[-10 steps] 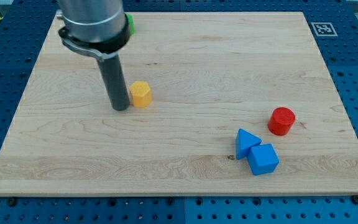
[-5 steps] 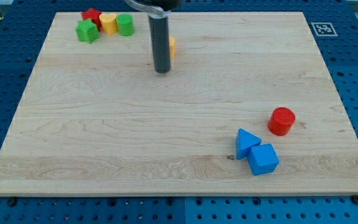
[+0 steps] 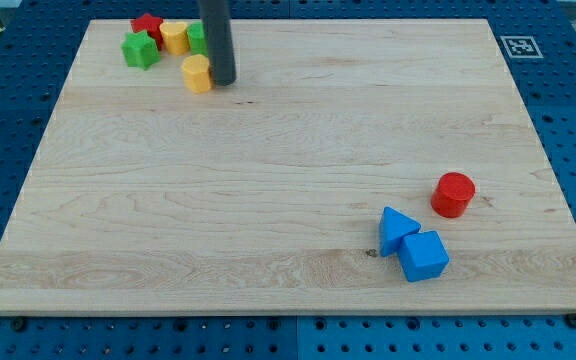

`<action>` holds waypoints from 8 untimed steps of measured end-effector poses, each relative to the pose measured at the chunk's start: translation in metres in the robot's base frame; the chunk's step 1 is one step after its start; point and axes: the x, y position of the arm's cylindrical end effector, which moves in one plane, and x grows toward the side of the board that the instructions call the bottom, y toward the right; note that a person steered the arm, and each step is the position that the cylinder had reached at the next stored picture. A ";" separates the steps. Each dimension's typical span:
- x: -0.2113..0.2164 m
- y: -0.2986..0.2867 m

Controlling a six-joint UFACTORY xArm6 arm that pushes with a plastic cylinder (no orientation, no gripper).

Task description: Bring the hexagon into the heart

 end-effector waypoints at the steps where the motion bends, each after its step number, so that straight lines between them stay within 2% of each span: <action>1: 0.001 0.014; 2: 0.039 0.025; 3: 0.049 0.008; 6: -0.012 -0.086; 7: 0.013 -0.054; 8: 0.031 0.001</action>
